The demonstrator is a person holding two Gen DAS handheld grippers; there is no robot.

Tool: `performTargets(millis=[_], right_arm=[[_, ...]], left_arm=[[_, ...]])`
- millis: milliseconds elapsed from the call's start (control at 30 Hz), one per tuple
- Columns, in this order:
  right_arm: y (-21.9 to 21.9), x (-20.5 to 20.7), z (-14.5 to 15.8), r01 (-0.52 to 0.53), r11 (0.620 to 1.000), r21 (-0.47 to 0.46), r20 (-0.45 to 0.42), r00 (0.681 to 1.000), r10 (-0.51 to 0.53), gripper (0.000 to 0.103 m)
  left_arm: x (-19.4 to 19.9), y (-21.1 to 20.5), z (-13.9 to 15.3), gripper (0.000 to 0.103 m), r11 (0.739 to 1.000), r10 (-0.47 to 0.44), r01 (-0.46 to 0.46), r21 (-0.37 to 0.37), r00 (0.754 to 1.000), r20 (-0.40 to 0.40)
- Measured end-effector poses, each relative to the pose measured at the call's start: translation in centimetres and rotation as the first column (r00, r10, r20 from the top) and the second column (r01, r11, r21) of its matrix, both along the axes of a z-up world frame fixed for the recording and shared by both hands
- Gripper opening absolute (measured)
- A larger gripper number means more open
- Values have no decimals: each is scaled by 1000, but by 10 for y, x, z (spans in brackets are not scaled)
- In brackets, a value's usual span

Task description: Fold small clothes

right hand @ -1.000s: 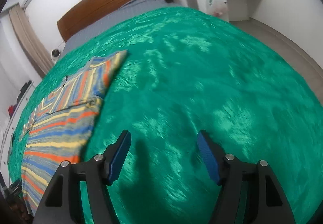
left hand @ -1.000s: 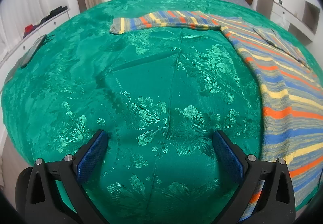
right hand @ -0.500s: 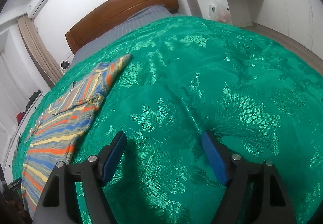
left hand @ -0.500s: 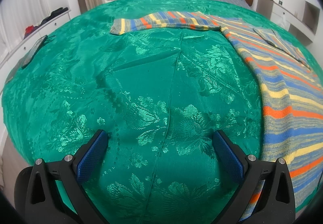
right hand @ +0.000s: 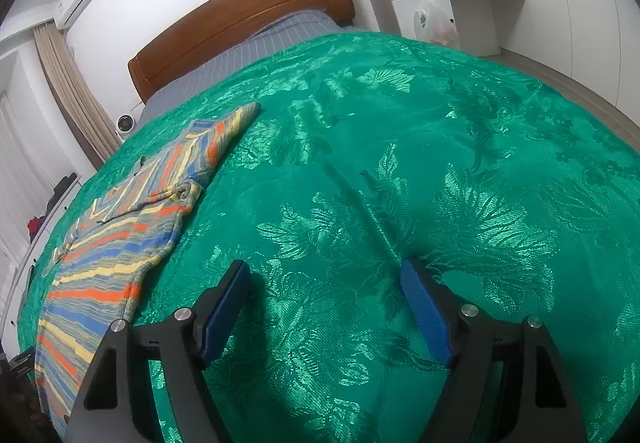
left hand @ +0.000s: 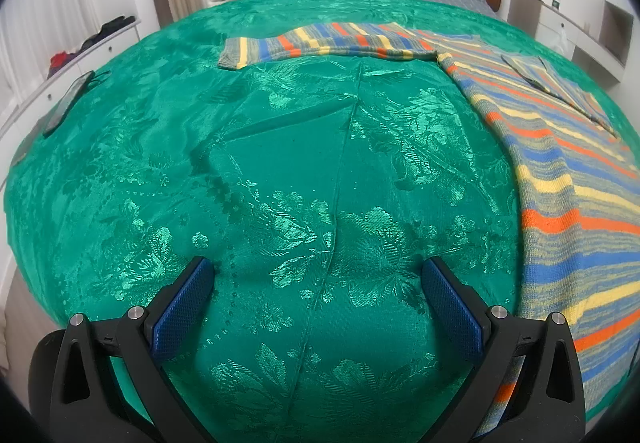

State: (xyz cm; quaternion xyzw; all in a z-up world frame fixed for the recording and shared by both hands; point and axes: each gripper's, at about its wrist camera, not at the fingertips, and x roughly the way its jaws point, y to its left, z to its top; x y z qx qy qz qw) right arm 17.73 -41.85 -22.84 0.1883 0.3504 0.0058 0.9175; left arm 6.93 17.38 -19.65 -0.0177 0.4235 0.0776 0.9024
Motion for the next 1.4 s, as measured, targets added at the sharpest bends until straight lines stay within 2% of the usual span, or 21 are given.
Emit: performTargets(millis=[633,733,800,867,1000,1067,1133,1200,1233,1267,1300,1400], right_arm=[[2,2,0,1,1000,-17,-8,1000,-2,77],[2,2,0,2,1000,-18,-9,1000,-2,77],[3,3,0,3,1000,-26,-13,1000,-3,77],[4,3,0,3,999,-32,-14,1000,-3,77],[4,3,0,1,999,-32,-12,1000,-2,78],[4,3,0,-2,999,-35,-12,1000,1,79],[5,3,0,-3,999,-39,-12,1000,3,80],[5,3,0,-3,999,-41,-12,1000,2,80],[5,3,0,-3,999,-42,-12,1000,2,80],[5,3,0,-3,999,-43,-12,1000,2,80],[5,3,0,-3,999,-45,-13,1000,2,80],[7,4,0,-5,999,-53,-15,1000,4,81]], left_arm=[[0,0,0,103,1000,0,0,0,1000,0],[2,1,5,102,1000,-25,24,-6,999,-40],[3,8,19,102,995,-62,57,-80,996,-64],[9,24,44,102,977,-107,101,-187,994,-20],[57,74,102,102,952,-111,125,-281,992,67],[100,107,113,102,929,-94,104,-354,995,44],[138,138,106,102,915,-58,50,-400,998,-9],[173,167,88,100,911,27,-63,-407,995,-93],[185,176,79,96,903,44,-93,-419,991,-126],[197,182,69,87,894,47,-114,-434,986,-160],[207,185,60,84,892,44,-127,-434,980,-195],[229,181,40,81,912,36,-137,-386,966,-257]])
